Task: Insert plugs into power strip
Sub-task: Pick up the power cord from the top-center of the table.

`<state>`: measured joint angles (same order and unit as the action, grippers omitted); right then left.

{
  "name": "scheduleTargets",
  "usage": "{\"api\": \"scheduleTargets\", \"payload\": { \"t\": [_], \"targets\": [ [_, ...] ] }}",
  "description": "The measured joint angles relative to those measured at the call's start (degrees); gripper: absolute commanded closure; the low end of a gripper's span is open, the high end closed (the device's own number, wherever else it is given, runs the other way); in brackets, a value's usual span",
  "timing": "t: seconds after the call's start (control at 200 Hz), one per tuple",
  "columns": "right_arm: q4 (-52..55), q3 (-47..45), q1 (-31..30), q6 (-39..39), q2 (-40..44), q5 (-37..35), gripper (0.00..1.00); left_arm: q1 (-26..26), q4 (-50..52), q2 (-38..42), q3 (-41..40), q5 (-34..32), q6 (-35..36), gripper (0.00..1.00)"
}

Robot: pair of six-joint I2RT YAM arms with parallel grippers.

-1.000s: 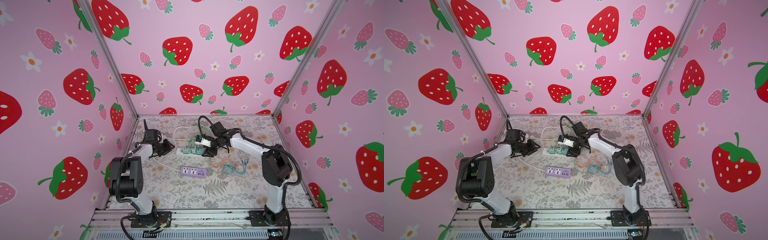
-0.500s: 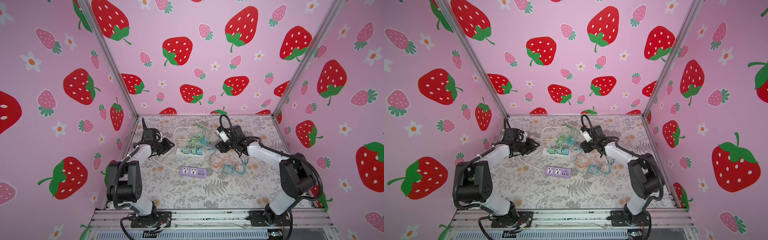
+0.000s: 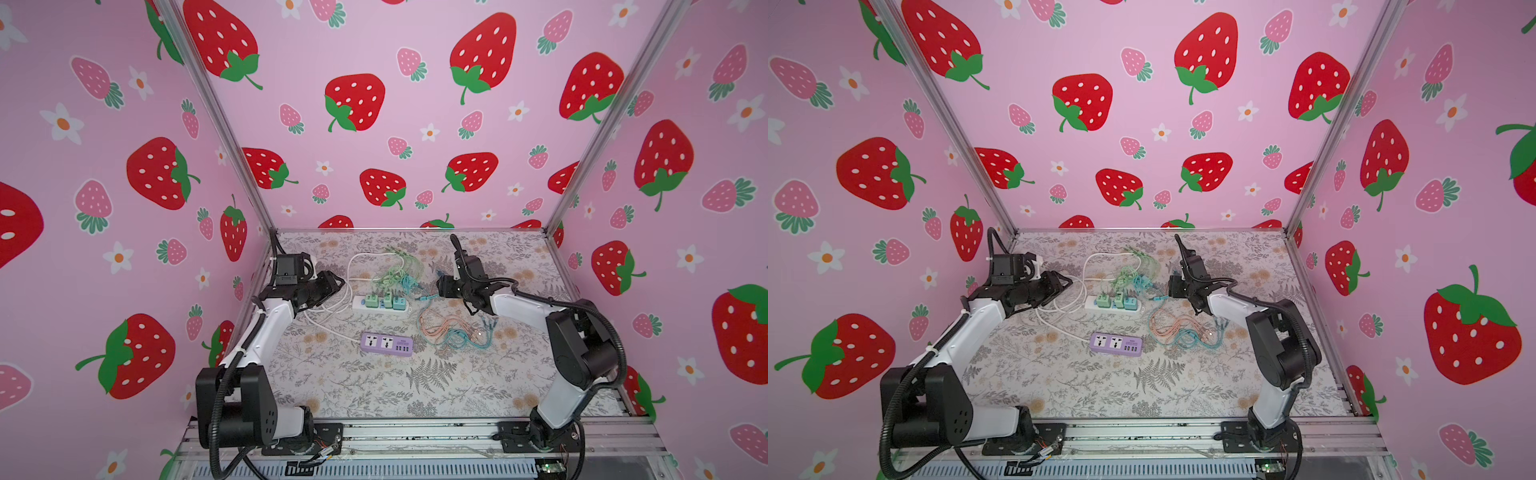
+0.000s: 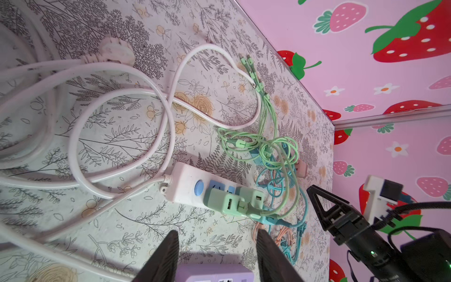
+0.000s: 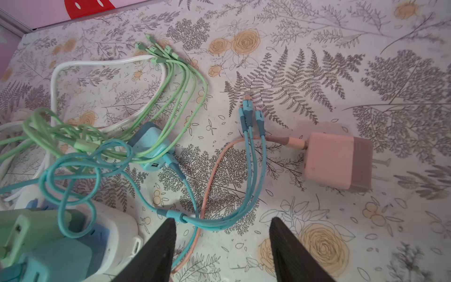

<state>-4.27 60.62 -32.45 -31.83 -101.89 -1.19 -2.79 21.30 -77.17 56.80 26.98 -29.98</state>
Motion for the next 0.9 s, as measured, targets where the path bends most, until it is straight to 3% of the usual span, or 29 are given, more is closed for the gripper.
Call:
{"api": "scheduleTargets", "payload": {
  "t": [0.37,0.49,0.77,0.9],
  "targets": [
    [-2.4,1.0,0.0,-6.2,-6.4,0.2,0.48,0.0,7.0,5.5,2.6,-1.1,3.4,0.46],
    [-4.0,1.1,0.3,-7.2,-7.6,0.8,0.59,0.0,8.1,6.6,2.8,-1.2,4.4,0.46],
    [-6.0,3.8,0.7,-6.5,-9.8,3.9,0.97,0.0,9.8,6.8,2.8,-1.5,5.9,0.46],
    [-6.3,5.9,0.7,-4.5,-9.7,5.9,1.0,-0.1,9.8,6.5,2.8,-1.5,6.1,0.47]
  ]
}}
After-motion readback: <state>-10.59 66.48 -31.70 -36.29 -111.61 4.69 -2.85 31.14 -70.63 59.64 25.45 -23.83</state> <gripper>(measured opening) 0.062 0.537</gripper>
